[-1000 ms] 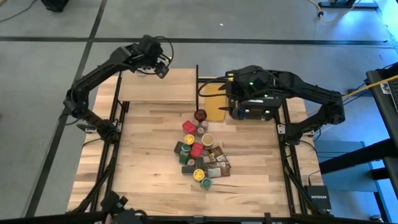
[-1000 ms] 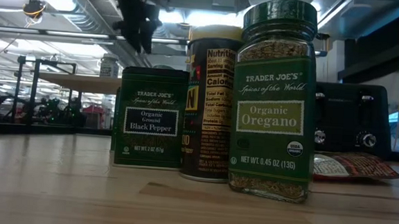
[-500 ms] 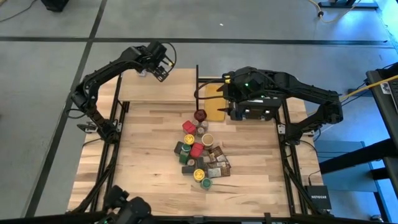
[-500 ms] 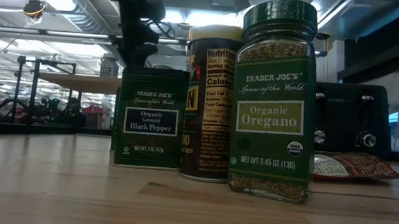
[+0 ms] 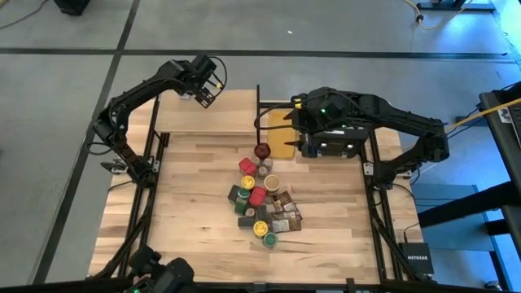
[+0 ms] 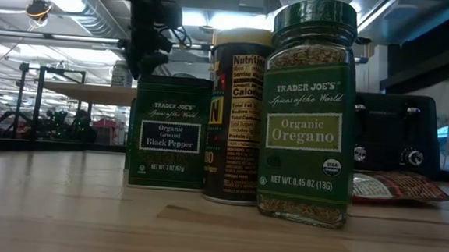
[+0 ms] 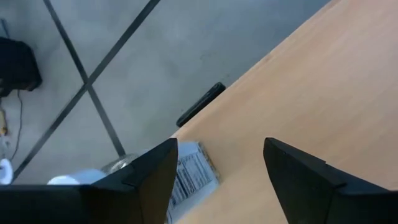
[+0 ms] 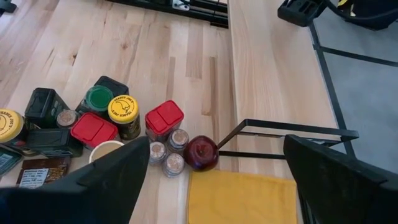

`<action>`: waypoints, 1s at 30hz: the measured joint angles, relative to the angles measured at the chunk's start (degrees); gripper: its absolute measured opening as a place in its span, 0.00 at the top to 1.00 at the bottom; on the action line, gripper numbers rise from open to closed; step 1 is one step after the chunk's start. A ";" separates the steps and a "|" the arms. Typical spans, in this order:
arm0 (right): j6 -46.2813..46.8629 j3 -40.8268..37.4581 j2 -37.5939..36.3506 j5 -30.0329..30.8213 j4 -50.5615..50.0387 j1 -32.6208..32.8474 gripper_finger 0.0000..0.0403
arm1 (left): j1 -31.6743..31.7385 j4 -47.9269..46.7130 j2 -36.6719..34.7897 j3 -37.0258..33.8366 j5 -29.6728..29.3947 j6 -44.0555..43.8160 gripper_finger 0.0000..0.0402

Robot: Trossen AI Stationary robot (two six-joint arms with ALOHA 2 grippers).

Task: Shelf spices
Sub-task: Put the white seasoning bottle on the shelf

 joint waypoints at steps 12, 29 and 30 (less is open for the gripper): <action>0.02 0.00 0.00 0.00 -0.01 -0.02 0.07 | -0.02 -0.99 0.00 0.00 -3.37 -1.99 0.42; 0.02 -0.04 0.00 0.00 0.07 -0.01 0.07 | 0.00 3.70 0.00 -0.07 -3.35 -1.41 0.42; 0.02 -0.04 0.00 0.00 0.07 -0.02 0.07 | 0.30 4.88 0.00 -0.07 -3.36 -0.90 0.42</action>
